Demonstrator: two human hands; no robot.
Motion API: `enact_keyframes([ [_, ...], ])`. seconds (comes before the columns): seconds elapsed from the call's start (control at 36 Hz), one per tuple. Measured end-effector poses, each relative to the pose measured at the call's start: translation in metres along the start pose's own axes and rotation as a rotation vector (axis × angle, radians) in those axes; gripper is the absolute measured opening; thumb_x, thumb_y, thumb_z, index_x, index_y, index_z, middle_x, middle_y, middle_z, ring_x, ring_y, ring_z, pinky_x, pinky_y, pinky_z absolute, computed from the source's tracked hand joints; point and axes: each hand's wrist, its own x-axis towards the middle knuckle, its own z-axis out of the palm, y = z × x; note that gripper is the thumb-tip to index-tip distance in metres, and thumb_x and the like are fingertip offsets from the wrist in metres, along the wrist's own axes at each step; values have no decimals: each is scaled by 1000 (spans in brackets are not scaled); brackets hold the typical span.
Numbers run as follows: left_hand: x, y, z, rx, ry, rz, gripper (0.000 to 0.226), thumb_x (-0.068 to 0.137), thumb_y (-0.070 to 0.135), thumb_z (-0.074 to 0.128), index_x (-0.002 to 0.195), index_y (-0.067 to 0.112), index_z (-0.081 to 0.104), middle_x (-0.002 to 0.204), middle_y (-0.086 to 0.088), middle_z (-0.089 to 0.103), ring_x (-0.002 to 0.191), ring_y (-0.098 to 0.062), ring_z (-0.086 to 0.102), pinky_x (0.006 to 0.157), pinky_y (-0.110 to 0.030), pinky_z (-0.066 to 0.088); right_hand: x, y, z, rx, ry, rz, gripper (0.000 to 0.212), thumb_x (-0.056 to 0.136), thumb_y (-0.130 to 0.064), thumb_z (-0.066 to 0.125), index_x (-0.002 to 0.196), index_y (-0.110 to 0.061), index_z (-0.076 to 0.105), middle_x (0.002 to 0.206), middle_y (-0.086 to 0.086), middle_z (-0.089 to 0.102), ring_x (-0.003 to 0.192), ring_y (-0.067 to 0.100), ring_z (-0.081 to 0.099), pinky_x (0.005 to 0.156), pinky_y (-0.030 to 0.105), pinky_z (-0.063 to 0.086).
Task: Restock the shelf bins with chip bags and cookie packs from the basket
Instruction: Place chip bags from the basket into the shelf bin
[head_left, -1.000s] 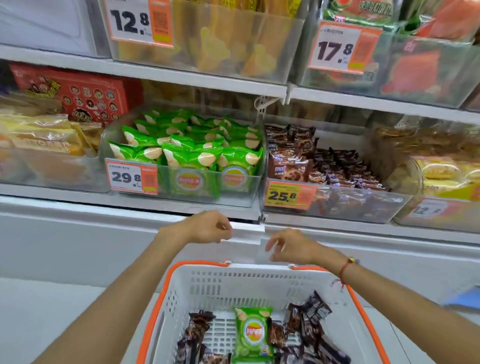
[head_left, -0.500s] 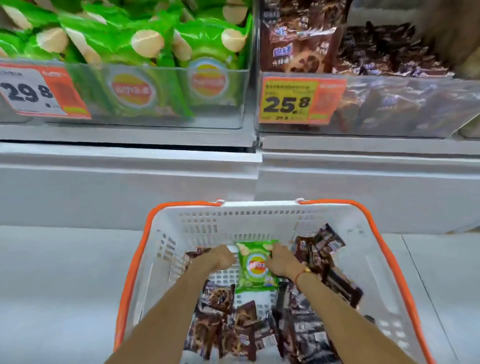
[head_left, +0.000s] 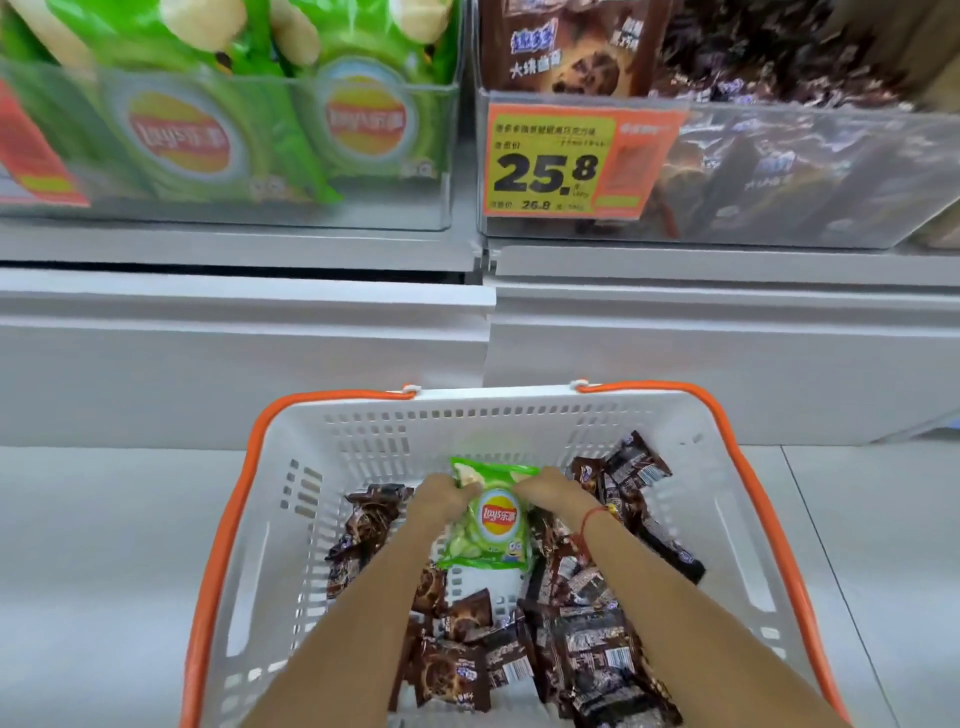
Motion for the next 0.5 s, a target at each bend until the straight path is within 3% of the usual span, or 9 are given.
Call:
enact_keyframes([
  [0.06,-8,5,-9,4,25,38,44,97,32,54,111,-9,62,109,-26,64,108,-34,59,89,-37,45,-11,-4,-8,68,-8,-33,45,94,-18,54,131,6,46,137,23,48,124,31,47,109,44,35],
  [0.14,-30,15,-29,24,34,92,42,97,28,54,119,-7,58,124,-26,58,116,-35,55,93,-37,45,-39,-13,-25,157,-13,-97,43,94,-12,56,130,9,45,136,21,49,121,30,49,102,40,40],
  [0.22,-52,29,-50,38,60,138,37,97,28,55,117,-3,58,121,-20,60,108,-32,59,89,-37,47,-62,-24,-40,158,1,-157,39,96,-21,55,127,2,49,128,16,52,100,23,49,84,34,44],
  [0.28,-70,43,-64,58,61,171,27,97,28,55,109,5,59,104,-12,60,86,-25,60,75,-32,47,-74,-30,-50,167,27,-179,27,96,-27,54,109,-4,57,107,7,54,87,18,50,71,27,41],
  [0.33,-88,59,-80,72,56,176,23,96,31,57,96,8,54,96,-9,58,79,-21,58,63,-28,44,-94,-37,-62,176,67,-206,25,95,-34,55,92,-9,55,93,3,54,80,16,51,67,27,41],
  [0.42,-118,81,-109,144,65,240,26,95,34,56,88,9,51,97,-7,59,84,-21,60,61,-24,44,-129,-49,-84,123,61,-257,48,94,-46,52,118,-4,55,114,10,60,89,18,57,82,31,49],
  [0.5,-152,97,-140,225,123,346,35,96,34,55,111,2,57,100,-7,58,88,-20,60,60,-24,43,-165,-64,-107,98,19,-325,54,92,-50,54,125,-8,54,115,9,61,84,15,60,79,30,50],
])
